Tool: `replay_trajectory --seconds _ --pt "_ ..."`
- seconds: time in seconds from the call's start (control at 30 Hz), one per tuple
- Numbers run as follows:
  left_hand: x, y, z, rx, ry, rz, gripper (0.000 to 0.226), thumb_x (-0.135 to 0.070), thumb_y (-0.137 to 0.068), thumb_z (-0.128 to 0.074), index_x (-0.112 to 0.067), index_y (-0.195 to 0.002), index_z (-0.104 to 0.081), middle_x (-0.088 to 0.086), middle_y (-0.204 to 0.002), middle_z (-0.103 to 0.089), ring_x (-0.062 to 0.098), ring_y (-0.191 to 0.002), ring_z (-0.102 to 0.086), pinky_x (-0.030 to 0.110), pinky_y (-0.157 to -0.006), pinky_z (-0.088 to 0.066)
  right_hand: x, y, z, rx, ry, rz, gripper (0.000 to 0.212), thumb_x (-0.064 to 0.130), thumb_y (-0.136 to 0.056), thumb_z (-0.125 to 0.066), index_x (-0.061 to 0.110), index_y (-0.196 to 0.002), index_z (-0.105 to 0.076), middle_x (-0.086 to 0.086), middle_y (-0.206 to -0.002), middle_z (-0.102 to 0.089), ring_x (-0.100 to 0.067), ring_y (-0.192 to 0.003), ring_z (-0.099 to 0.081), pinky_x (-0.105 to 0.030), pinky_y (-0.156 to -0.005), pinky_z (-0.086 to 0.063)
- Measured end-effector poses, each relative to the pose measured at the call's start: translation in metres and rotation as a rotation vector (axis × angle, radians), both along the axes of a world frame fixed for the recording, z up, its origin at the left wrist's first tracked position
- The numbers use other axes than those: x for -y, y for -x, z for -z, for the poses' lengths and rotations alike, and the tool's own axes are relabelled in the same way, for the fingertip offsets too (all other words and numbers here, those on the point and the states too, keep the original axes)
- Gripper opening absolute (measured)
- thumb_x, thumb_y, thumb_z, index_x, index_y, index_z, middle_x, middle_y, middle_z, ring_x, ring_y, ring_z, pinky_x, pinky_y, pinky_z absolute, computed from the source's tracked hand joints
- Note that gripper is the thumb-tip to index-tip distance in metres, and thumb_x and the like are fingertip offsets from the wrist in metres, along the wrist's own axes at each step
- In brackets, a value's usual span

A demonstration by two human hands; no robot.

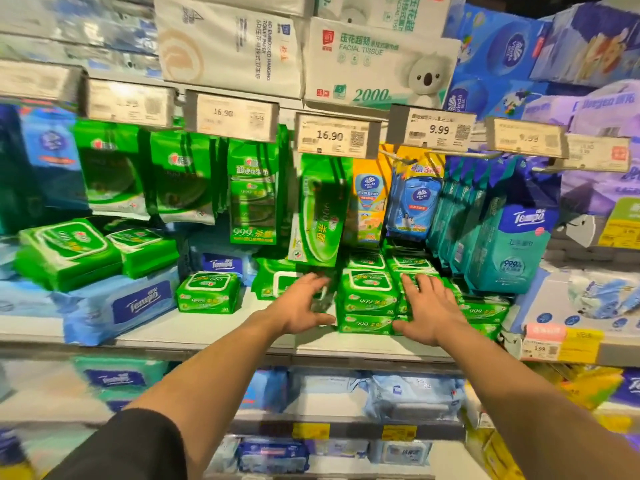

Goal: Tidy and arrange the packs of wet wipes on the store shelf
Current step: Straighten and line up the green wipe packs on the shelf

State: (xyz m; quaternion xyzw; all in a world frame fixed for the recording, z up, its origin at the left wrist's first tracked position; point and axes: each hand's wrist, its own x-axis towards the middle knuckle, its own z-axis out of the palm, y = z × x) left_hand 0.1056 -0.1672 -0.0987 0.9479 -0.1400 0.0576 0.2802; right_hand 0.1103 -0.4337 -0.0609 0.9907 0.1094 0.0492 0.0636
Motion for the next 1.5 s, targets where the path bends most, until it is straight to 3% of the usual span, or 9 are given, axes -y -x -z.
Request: replay_trajectory --seconds 0.13,0.33,0.5,0.73,0.9,1.0,1.1,1.23,1.5 --pt "-0.070 0.025 0.002 0.025 -0.120 -0.042 0.075 -0.035 -0.081 -0.075 -0.014 -0.145 -0.041 0.012 -0.149 -0.040 0.027 -0.139 -0.035 0.031 -0.116 -0.027 -0.035 0.031 0.009 0.055 -0.040 0.064 0.096 0.065 -0.083 -0.052 0.015 -0.154 -0.011 -0.013 -0.158 -0.011 -0.034 -0.145 -0.010 -0.047 -0.116 -0.016" --pt "-0.154 0.053 -0.010 0.056 -0.218 -0.155 0.051 -0.029 -0.079 -0.073 -0.013 -0.125 -0.060 0.013 -0.128 -0.059 0.031 -0.122 -0.049 0.031 -0.104 -0.038 -0.114 0.057 0.011 0.204 -0.077 -0.014 0.079 0.059 -0.081 -0.057 0.010 -0.141 -0.039 -0.016 -0.137 -0.039 -0.035 -0.126 -0.035 -0.046 -0.102 -0.037" --pt "-0.202 0.070 -0.025 0.100 -0.182 -0.247 0.048 -0.028 -0.077 -0.073 -0.012 -0.121 -0.063 0.013 -0.116 -0.062 0.031 -0.112 -0.054 0.031 -0.095 -0.040 -0.192 0.045 0.009 -0.047 -0.125 -0.300 0.058 0.050 -0.086 -0.056 0.015 -0.132 -0.049 -0.009 -0.130 -0.043 -0.030 -0.125 -0.044 -0.039 -0.096 -0.044" --pt "-0.270 0.106 -0.058 0.321 -0.204 -0.358 0.027 -0.034 -0.079 -0.067 -0.016 -0.100 -0.067 0.006 -0.095 -0.064 0.026 -0.095 -0.056 0.035 -0.083 -0.047 -0.296 0.028 0.006 -0.176 -0.232 -0.490 0.066 0.052 -0.080 -0.064 0.015 -0.133 -0.048 -0.008 -0.127 -0.045 -0.028 -0.122 -0.047 -0.042 -0.100 -0.045" --pt "-0.322 0.120 -0.071 0.484 -0.375 -0.494 0.058 -0.066 -0.066 -0.051 -0.023 -0.102 -0.068 0.003 -0.098 -0.061 0.030 -0.097 -0.053 0.039 -0.079 -0.044 -0.350 0.034 -0.002 -0.111 -0.348 -0.506 0.074 0.051 -0.077 -0.070 0.012 -0.134 -0.043 -0.011 -0.125 -0.042 -0.032 -0.121 -0.045 -0.043 -0.102 -0.041" --pt "-0.347 0.126 -0.072 0.360 -0.363 -0.640 0.101 -0.087 -0.048 -0.048 -0.025 -0.127 -0.056 0.004 -0.129 -0.050 0.031 -0.123 -0.040 0.045 -0.098 -0.037 -0.378 0.040 -0.013 -0.087 -0.474 -0.443 0.087 0.057 -0.072 -0.069 0.012 -0.140 -0.038 -0.013 -0.130 -0.039 -0.035 -0.123 -0.042 -0.043 -0.105 -0.038" --pt "-0.365 0.131 -0.069 0.207 -0.295 -0.668 0.134 -0.098 -0.035 -0.039 -0.018 -0.143 -0.039 0.012 -0.139 -0.042 0.035 -0.126 -0.040 0.047 -0.106 -0.036 -0.404 0.044 -0.027 -0.079 -0.527 -0.368 0.094 0.059 -0.068 -0.069 0.010 -0.141 -0.035 -0.017 -0.134 -0.037 -0.039 -0.127 -0.039 -0.045 -0.105 -0.039" --pt "-0.374 0.132 -0.063 0.173 -0.291 -0.592 0.135 -0.094 -0.041 -0.056 -0.017 -0.148 -0.027 0.013 -0.135 -0.043 0.035 -0.122 -0.044 0.049 -0.102 -0.041 -0.430 0.045 -0.039 -0.086 -0.567 -0.319 0.086 0.041 -0.076 -0.074 0.006 -0.143 -0.032 -0.018 -0.140 -0.034 -0.039 -0.132 -0.036 -0.042 -0.105 -0.037" --pt "-0.376 0.133 -0.064 0.187 -0.231 -0.527 0.129 -0.078 -0.052 -0.074 -0.015 -0.150 -0.020 0.012 -0.148 -0.029 0.034 -0.132 -0.035 0.050 -0.108 -0.036 -0.460 0.048 -0.038 -0.079 -0.458 -0.251 0.076 0.046 -0.074 -0.071 0.014 -0.135 -0.039 -0.016 -0.133 -0.041 -0.038 -0.127 -0.033 -0.044 -0.100 -0.036"
